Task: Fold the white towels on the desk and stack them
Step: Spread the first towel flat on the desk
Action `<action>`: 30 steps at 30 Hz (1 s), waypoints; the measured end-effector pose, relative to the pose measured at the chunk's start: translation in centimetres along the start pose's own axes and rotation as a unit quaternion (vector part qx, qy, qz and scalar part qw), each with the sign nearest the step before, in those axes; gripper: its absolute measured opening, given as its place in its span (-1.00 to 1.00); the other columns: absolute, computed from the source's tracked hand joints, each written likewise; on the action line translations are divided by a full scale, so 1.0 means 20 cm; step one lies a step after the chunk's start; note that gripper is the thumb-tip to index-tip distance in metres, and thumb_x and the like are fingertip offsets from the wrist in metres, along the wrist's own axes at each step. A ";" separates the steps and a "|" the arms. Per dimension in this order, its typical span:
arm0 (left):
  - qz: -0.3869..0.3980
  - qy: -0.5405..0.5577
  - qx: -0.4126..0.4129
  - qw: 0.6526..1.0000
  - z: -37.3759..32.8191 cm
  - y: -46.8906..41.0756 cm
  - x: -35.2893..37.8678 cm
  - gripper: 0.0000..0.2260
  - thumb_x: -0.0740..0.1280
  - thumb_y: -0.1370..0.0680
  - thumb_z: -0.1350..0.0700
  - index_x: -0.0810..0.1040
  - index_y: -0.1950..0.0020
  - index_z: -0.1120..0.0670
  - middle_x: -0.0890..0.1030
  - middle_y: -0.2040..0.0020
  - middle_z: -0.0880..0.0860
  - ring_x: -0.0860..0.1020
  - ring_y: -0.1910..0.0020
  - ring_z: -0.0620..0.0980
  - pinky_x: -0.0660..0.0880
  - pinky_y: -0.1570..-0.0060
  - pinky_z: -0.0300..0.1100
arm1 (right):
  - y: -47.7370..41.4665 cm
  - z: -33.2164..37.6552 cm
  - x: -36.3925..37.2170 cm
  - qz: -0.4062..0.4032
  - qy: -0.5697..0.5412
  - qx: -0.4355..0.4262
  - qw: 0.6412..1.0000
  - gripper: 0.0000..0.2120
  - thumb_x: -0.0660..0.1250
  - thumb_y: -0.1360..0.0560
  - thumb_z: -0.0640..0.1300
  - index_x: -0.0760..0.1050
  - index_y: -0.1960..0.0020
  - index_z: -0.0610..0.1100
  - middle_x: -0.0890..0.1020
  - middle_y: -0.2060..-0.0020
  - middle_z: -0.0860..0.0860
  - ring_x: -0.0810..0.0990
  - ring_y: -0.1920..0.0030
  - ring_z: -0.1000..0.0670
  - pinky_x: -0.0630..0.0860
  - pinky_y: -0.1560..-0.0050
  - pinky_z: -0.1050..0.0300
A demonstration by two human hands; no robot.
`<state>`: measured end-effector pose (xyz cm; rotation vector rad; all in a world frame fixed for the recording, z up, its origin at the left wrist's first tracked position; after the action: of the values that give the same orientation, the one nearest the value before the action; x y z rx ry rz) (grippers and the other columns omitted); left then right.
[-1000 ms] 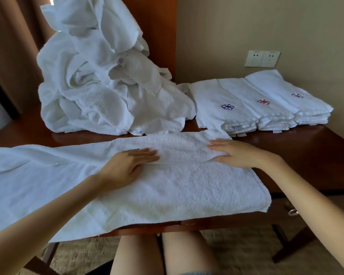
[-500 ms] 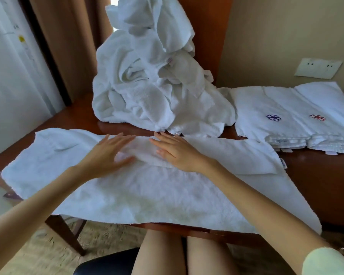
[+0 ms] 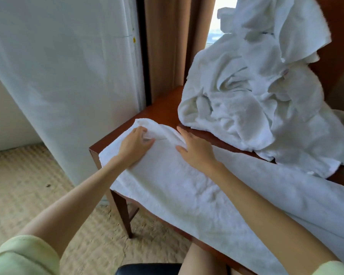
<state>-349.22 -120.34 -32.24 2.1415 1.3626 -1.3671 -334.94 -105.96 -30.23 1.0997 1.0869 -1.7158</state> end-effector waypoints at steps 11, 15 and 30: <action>-0.175 0.256 -0.036 0.950 0.12 -0.05 -0.28 -0.90 0.23 -0.64 0.08 0.54 -0.04 0.02 0.65 0.05 0.03 0.65 0.11 -0.03 0.60 0.17 -0.10 | 0.02 0.09 -0.07 -0.097 0.065 -0.093 0.989 -0.63 0.47 -0.41 0.03 0.63 -0.15 -0.13 0.51 -0.33 -0.09 0.47 -0.33 -0.12 0.30 -0.40 -0.11; -0.019 0.442 -0.144 0.885 0.18 -0.05 -0.21 -0.86 0.13 -0.66 0.23 0.45 0.04 0.12 0.56 0.02 0.15 0.66 0.09 0.09 0.64 0.22 -0.18 | 0.04 0.17 -0.09 -0.120 0.078 -0.121 0.982 -0.75 0.40 -0.44 -0.23 0.66 -0.11 -0.17 0.54 -0.30 -0.15 0.48 -0.34 -0.16 0.29 -0.42 -0.13; -0.082 0.222 -0.132 0.963 0.20 -0.01 -0.26 -0.48 0.05 -0.37 0.50 0.62 -0.01 0.04 0.59 -0.15 0.05 0.52 -0.15 0.08 0.44 0.23 -0.26 | 0.08 0.22 0.19 0.123 0.062 -0.151 0.979 -0.54 -0.13 -0.67 0.12 -0.07 -0.56 0.19 -0.02 -0.58 0.06 -0.07 -0.57 0.00 -0.10 -0.52 0.06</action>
<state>-352.22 -125.75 -30.06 2.2695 1.8036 -0.7118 -335.57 -111.27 -33.02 1.1057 1.1889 -1.2566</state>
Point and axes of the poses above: each hand's wrist, its own y-axis away from the middle knuckle, its own x-axis out of the palm, z = x × y, the point moved 7 cm from there along -y, towards the middle knuckle
